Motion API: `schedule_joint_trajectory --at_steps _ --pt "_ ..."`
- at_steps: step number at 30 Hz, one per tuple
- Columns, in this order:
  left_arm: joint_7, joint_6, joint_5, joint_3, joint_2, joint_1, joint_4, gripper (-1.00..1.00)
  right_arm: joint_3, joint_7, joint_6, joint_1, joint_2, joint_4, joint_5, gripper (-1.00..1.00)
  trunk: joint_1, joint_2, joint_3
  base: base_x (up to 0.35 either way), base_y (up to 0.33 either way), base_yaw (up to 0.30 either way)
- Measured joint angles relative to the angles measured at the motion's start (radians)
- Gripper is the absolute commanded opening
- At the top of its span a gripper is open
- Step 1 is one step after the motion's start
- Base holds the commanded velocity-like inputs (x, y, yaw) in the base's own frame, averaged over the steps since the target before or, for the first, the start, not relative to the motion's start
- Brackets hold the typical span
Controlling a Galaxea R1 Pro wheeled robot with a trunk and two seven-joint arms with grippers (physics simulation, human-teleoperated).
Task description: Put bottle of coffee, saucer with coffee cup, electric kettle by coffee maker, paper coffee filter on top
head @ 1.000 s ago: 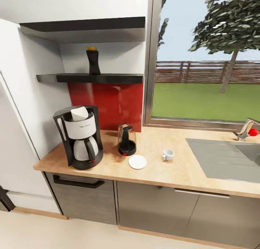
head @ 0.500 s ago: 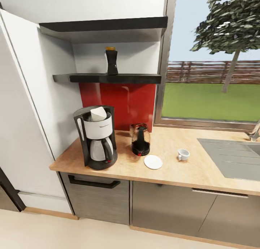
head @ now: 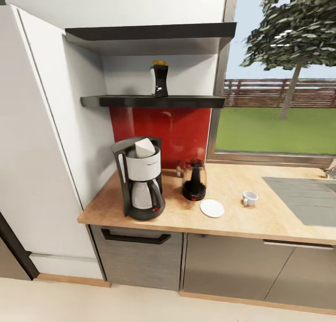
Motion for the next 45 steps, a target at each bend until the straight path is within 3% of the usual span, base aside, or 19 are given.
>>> schedule_joint_trajectory --at_steps 10,17,32,36,42,45 --pt "0.005 -0.012 -0.001 0.000 0.002 0.002 0.001 1.00 0.003 0.000 -0.003 0.000 0.001 0.000 0.000 1.00 0.000 0.000 0.000 0.000 0.294 -0.010" --pt "0.112 -0.014 0.000 0.000 0.002 0.024 -0.001 1.00 0.001 0.000 -0.003 0.001 0.006 -0.002 -0.001 1.00 0.000 0.000 0.004 0.000 0.164 -0.080" --pt "0.114 -0.012 -0.003 -0.007 -0.003 0.026 -0.009 1.00 0.003 0.003 -0.002 0.000 0.007 -0.012 0.000 1.00 0.000 -0.001 0.014 -0.028 0.056 -0.153" --pt "0.115 -0.016 -0.002 -0.007 -0.005 0.025 -0.015 1.00 0.002 0.001 -0.001 -0.001 0.002 -0.092 0.001 1.00 0.000 -0.001 0.015 0.000 0.000 -0.010" --pt "0.114 -0.016 -0.003 -0.009 -0.005 0.018 -0.018 1.00 0.001 0.000 0.001 -0.001 0.007 -0.352 0.000 1.00 0.000 -0.001 0.015 0.000 0.000 -0.001" --pt "0.115 -0.013 -0.025 -0.045 -0.009 0.017 -0.018 1.00 0.000 0.000 0.000 -0.001 0.028 -0.484 -0.002 1.00 0.000 -0.001 0.015 0.000 0.000 0.000"
